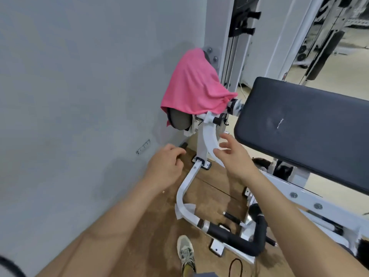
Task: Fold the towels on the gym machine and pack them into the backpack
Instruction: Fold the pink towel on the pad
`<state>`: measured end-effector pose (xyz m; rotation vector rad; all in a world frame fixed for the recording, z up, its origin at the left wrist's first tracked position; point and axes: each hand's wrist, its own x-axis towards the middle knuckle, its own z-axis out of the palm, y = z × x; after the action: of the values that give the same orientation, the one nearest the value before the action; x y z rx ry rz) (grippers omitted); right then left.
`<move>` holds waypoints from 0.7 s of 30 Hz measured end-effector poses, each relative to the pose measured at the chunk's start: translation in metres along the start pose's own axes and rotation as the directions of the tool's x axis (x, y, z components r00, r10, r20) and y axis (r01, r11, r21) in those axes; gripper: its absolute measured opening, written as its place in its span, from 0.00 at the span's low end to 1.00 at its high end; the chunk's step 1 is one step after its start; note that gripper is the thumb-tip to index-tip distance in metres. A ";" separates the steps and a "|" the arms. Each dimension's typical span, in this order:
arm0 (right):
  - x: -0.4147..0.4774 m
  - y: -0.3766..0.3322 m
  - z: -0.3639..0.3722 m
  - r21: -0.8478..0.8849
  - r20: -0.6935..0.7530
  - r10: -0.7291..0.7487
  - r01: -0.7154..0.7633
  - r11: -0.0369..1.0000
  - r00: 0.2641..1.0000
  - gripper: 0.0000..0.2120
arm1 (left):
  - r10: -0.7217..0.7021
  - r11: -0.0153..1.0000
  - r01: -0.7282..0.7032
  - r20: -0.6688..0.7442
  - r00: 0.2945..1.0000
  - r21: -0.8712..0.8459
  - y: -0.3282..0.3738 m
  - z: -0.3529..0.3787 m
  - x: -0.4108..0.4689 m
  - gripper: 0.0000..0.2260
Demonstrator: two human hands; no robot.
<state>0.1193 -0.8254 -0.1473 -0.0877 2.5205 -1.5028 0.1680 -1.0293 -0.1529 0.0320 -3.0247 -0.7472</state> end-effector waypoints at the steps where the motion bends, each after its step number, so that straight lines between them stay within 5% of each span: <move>1: 0.013 -0.005 0.007 0.139 0.041 0.076 -0.081 0.987 0.996 0.23 | -0.002 1.000 0.002 0.005 1.000 0.025 -0.008 -0.004 0.011 0.16; 4: 0.054 -0.013 0.028 0.635 0.216 0.202 -0.295 0.714 0.955 0.23 | -0.004 0.996 -0.001 0.049 0.999 0.092 -0.026 -0.016 0.048 0.19; 7: 0.097 -0.018 0.054 0.844 0.275 0.195 -0.333 0.420 0.942 0.25 | 0.000 0.993 -0.009 0.080 0.997 0.119 -0.037 -0.025 0.089 0.22; 16: 0.184 -0.067 0.105 0.959 0.262 0.235 -0.279 0.044 0.936 0.21 | 0.142 0.938 -0.135 0.002 0.990 0.320 -0.080 -0.027 0.187 0.25; 21: 0.184 -0.070 0.091 0.973 0.151 0.268 -0.095 -0.212 0.951 0.05 | 0.341 0.940 -0.328 -0.294 0.893 0.097 -0.088 -0.035 0.199 0.13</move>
<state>-0.0457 -0.9659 -0.1547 0.6247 0.4532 -2.8121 -0.0284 -1.1288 -0.1589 -0.3329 -2.6470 -0.5793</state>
